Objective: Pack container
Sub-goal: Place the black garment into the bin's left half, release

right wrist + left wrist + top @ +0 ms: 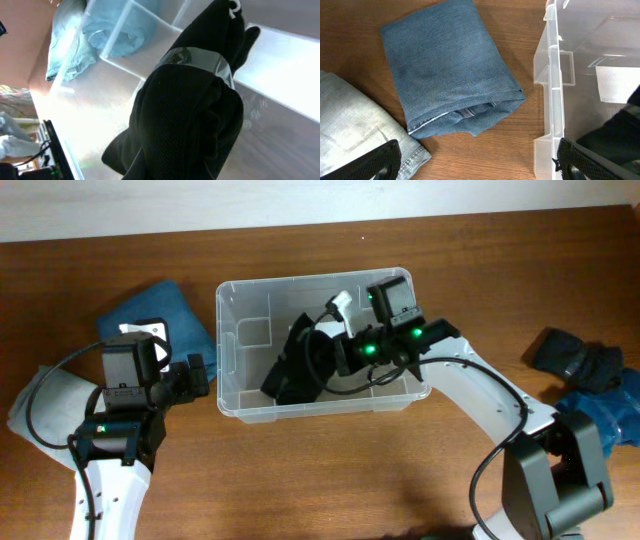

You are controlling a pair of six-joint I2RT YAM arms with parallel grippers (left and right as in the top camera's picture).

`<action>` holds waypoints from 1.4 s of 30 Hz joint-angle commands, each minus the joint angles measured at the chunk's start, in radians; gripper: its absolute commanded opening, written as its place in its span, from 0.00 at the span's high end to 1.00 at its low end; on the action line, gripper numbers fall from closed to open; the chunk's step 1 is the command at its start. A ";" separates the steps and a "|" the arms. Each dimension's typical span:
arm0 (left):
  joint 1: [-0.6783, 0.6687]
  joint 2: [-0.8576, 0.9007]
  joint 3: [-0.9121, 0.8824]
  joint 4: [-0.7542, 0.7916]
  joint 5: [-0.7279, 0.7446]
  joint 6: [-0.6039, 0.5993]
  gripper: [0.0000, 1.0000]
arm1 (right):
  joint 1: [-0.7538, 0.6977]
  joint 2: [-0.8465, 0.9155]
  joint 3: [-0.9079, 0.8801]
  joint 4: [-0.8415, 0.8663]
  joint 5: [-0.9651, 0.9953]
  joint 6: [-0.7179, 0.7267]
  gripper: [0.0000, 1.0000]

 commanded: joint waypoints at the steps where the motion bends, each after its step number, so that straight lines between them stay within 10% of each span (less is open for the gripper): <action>1: -0.002 0.000 0.023 -0.001 -0.011 -0.008 0.01 | 0.029 -0.021 0.082 -0.010 0.034 -0.051 0.96; 9: -0.002 0.003 0.023 -0.001 -0.011 -0.008 0.01 | 0.097 -0.005 0.095 -0.060 0.043 -0.226 0.96; 10: -0.002 0.003 0.023 -0.001 -0.011 -0.008 0.01 | 0.108 0.012 0.095 -0.061 0.071 -0.229 0.85; 12: -0.002 0.003 0.023 -0.002 -0.011 -0.008 0.01 | 0.115 0.047 0.095 -0.055 0.093 -0.229 0.02; 20: -0.002 0.003 0.023 -0.006 -0.011 -0.008 0.01 | 0.029 0.096 0.105 -0.116 0.400 -0.083 0.02; 30: -0.002 0.003 0.023 -0.005 -0.011 -0.008 0.01 | -0.074 -0.293 0.295 -0.340 0.798 -0.025 0.02; 42: -0.002 0.003 0.023 0.001 -0.011 -0.008 0.01 | -0.906 -0.400 0.182 -0.608 0.645 0.180 0.02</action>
